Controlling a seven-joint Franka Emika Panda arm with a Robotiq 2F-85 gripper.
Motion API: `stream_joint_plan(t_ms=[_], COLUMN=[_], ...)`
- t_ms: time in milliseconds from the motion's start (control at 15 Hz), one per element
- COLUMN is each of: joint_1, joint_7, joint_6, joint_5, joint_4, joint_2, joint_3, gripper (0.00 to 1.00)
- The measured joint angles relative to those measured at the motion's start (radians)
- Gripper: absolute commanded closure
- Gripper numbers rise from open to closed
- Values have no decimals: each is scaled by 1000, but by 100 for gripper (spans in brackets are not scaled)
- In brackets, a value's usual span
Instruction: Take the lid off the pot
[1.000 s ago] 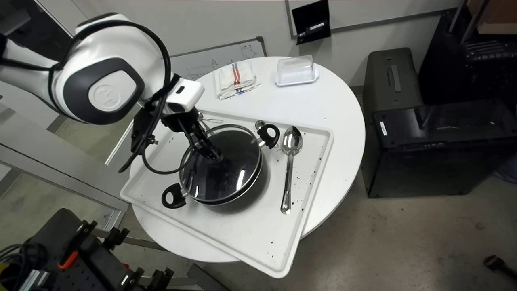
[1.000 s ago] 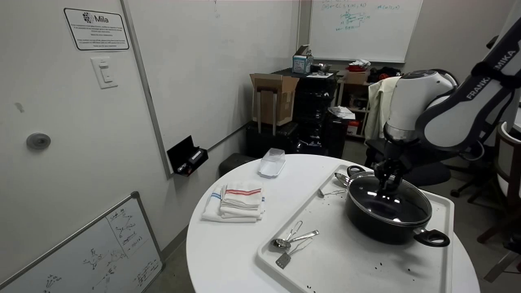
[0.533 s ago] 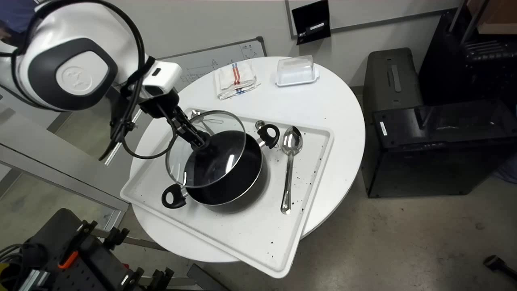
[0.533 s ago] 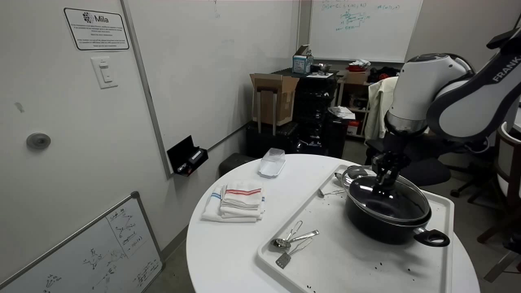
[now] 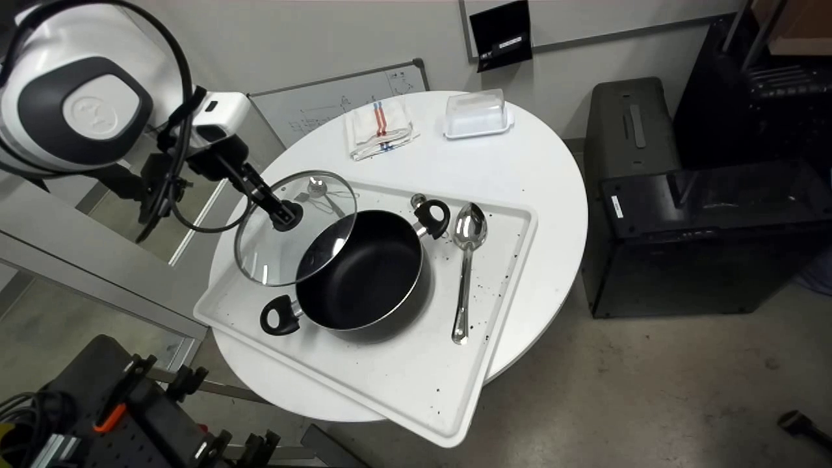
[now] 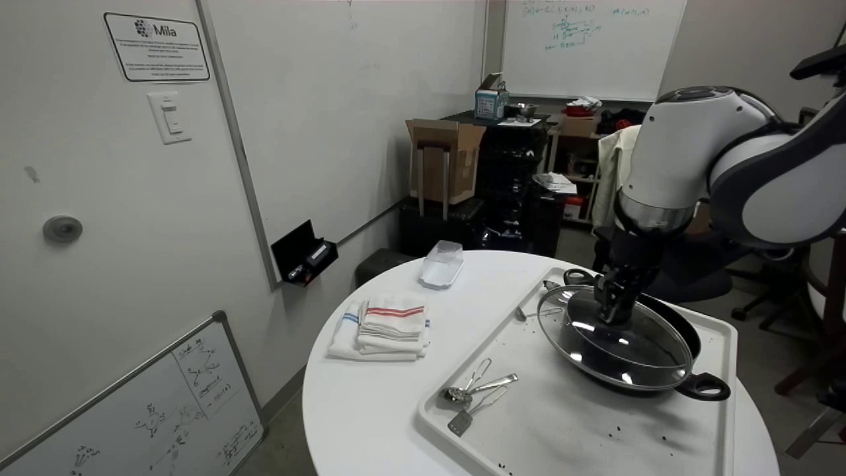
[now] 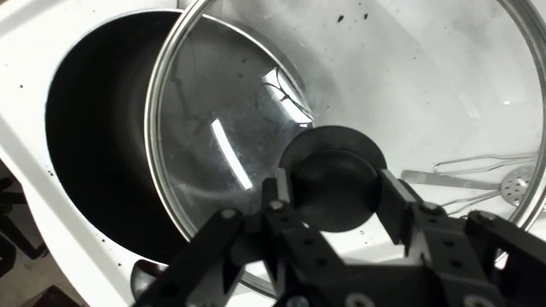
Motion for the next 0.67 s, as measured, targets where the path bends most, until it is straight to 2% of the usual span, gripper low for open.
stream_joint_plan(t_ms=[667], joint_1=[127], joint_7=[1], joint_6=[-4], joint_5=[-37], joint_4=[15], joint_2=[15], joint_3=[81], gripper=[76])
